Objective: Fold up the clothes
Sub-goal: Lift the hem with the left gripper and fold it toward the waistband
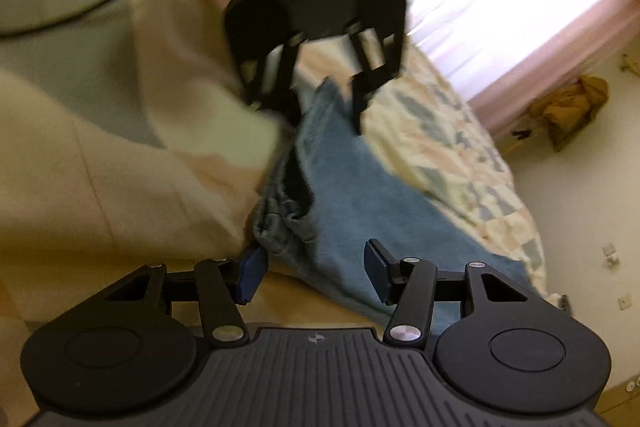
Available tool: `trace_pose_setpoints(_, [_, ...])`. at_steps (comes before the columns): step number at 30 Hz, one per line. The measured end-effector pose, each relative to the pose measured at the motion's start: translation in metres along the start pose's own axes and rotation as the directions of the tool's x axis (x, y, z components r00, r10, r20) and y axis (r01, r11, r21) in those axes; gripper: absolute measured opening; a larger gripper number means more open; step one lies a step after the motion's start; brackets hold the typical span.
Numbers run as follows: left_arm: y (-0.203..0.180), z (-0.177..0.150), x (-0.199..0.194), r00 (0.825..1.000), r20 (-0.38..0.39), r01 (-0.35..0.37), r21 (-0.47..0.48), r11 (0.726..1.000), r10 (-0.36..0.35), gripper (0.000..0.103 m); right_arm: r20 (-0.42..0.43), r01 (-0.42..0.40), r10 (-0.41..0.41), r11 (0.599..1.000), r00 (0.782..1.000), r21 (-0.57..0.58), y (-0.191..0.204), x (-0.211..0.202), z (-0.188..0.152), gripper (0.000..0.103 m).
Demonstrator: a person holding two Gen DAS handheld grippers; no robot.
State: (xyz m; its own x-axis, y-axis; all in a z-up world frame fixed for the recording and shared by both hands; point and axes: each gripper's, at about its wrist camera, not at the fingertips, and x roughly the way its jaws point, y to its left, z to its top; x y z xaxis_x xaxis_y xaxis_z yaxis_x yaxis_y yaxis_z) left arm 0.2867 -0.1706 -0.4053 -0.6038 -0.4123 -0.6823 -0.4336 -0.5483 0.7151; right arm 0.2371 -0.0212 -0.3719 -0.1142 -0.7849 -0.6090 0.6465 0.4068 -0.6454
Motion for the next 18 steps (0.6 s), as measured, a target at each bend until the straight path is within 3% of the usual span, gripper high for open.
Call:
trace_pose_setpoints(4, [-0.009, -0.003, 0.005, 1.000, 0.009, -0.010, 0.037, 0.999, 0.009, 0.035, 0.009, 0.020, -0.020, 1.000, 1.000, -0.020, 0.008, 0.022, -0.003, 0.052])
trace_pose_setpoints(6, [-0.014, -0.005, 0.007, 1.000, 0.009, -0.022, 0.072, 0.997, 0.022, 0.024, 0.023, 0.021, -0.021, 1.000, 1.000, -0.020, 0.007, 0.029, -0.005, 0.049])
trace_pose_setpoints(7, [-0.012, -0.004, 0.007, 1.000, 0.008, -0.023, 0.071, 0.997, 0.022, 0.023, 0.029, 0.015, -0.015, 1.000, 0.999, -0.018, 0.005, 0.033, -0.006, 0.043])
trace_pose_setpoints(9, [-0.004, 0.001, 0.005, 1.000, 0.002, -0.014, 0.041, 0.999, 0.014, 0.021, 0.025, 0.001, -0.002, 1.000, 1.000, 0.024, -0.008, 0.035, -0.009, 0.012])
trace_pose_setpoints(14, [0.027, 0.016, -0.017, 1.000, -0.015, -0.019, -0.060, 0.998, 0.018, 0.021, 0.061, -0.048, 0.039, 0.987, 0.997, 0.153, -0.050, 0.016, -0.009, 0.007])
trace_pose_setpoints(18, [0.067, 0.032, -0.033, 0.999, -0.024, -0.028, -0.115, 0.993, 0.026, 0.021, 0.111, -0.145, 0.111, 0.917, 0.988, 0.372, -0.109, -0.005, -0.012, 0.007])
